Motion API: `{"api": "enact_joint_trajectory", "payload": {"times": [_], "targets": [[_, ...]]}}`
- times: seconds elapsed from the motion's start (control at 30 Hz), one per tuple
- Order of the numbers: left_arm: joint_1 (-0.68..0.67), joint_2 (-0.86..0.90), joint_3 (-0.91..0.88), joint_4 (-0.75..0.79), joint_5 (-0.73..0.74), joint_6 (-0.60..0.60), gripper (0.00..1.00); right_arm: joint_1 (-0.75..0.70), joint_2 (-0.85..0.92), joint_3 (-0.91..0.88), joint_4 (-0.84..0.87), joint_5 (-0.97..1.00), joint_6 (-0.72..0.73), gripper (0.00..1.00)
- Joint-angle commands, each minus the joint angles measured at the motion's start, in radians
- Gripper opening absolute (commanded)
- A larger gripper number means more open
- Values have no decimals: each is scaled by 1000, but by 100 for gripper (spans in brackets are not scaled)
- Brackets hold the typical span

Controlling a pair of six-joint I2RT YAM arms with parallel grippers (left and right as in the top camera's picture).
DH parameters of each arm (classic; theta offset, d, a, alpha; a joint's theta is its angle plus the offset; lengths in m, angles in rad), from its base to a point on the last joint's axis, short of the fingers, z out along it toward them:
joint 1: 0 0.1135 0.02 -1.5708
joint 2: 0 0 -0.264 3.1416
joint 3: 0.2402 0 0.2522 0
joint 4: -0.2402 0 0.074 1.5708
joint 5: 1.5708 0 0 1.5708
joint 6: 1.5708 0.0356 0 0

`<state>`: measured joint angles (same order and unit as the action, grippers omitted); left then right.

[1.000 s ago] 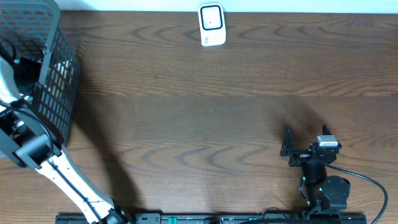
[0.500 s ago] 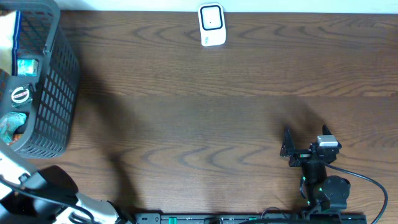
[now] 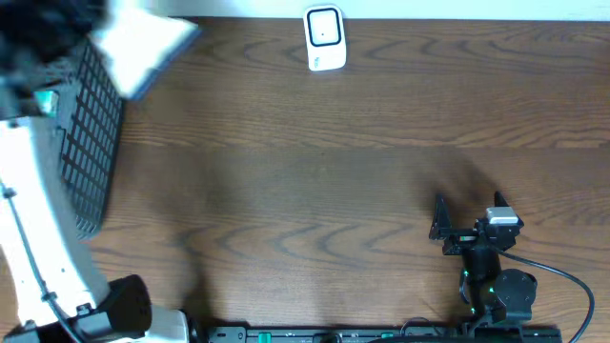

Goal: Scan the item barcode
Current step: 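Carry the white snack bag to the scanner and hold it under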

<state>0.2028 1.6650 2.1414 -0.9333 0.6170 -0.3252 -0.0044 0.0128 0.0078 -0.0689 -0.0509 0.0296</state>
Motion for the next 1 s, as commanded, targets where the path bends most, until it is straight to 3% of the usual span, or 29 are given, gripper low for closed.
{"api": "enact_joint_trajectory", "payload": {"times": [0.0,0.1,0.33,0.6,0.7,0.83,0.9,0.97], "targets": [[-187,40,2,-66,-130,90,7,-8,-3,-3,-3,4,-1,99],[-353,117,2,-131,-247,89,7,-8,-3,-3,-3,4,-1,99],[-602,364,2,-153,-364,88,7,-8,-3,-3,-3,4,-1,99],[-724,637,2,-122,-369,69,7,-8,-3,-3,-2,4,-1,99],[-724,681,2,-107,-368,33,41,-8,-3,-3,-3,4,-1,99],[-692,646,49,-103,-368,37,69,-8,-3,-3,-3,4,-1,99],[-652,577,88,-103,-368,37,70,-8,-3,-3,-3,4,-1,99],[-623,504,89,-102,-368,37,54,-8,-3,-3,-3,4,-1,99]]}}
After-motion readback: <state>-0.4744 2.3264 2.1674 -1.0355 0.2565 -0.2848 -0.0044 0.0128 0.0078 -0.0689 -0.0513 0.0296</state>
